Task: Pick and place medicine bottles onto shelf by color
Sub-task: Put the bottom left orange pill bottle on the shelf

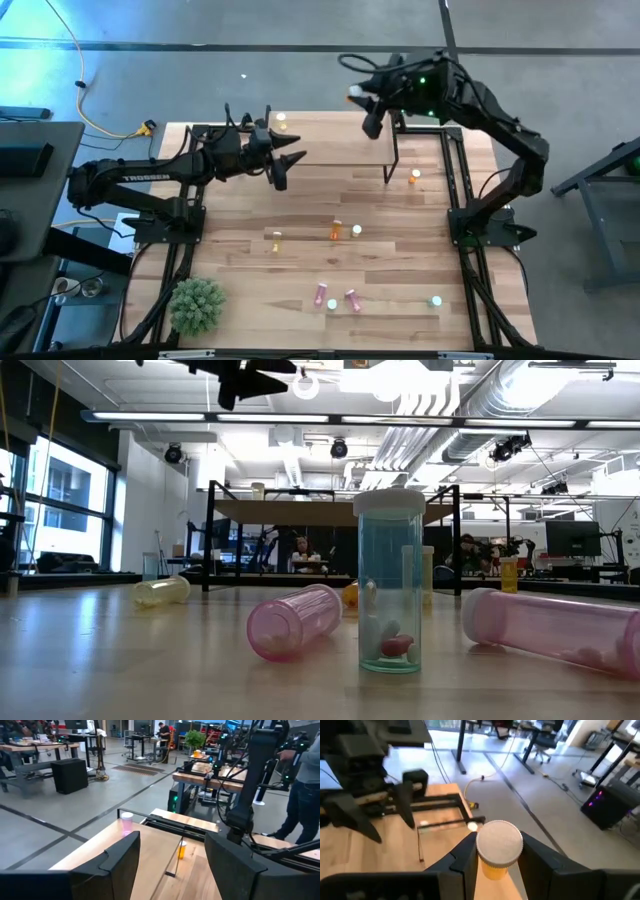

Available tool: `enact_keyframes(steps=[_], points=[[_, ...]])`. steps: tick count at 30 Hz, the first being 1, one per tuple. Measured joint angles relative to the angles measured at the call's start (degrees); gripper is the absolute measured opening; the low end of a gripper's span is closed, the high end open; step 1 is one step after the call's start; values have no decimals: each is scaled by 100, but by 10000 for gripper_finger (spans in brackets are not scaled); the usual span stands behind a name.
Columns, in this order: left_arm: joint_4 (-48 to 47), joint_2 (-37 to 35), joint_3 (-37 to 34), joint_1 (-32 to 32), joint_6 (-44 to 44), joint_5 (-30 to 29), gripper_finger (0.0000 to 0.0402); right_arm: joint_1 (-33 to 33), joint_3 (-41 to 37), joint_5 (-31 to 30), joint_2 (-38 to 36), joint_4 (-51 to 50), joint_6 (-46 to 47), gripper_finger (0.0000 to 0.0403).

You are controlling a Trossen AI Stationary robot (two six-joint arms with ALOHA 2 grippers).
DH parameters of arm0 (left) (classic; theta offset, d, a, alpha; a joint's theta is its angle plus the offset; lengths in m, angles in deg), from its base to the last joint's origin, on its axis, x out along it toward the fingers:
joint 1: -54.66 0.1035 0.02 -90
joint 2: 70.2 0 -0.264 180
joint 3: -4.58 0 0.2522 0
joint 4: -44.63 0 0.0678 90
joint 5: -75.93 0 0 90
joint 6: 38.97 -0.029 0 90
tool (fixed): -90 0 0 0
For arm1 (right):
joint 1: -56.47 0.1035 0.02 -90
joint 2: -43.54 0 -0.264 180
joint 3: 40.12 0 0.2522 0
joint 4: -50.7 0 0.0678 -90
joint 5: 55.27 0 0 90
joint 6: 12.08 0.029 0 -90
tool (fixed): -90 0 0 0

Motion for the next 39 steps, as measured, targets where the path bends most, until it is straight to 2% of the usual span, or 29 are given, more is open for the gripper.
enact_keyframes(steps=[4,12,21,28,39], points=[[0,0,0,103,0,2,213,-363,-667,428,-22,234,46,108],[-2,2,-1,261,8,0,213,-785,-2331,804,-39,1645,425,108],[-4,2,-2,411,8,2,213,-863,-3452,805,-39,2844,564,108],[-4,2,-2,483,7,2,213,-1005,-3993,756,16,3251,486,108],[-24,4,-2,483,-5,2,213,-1134,-4056,705,475,3410,154,108]])
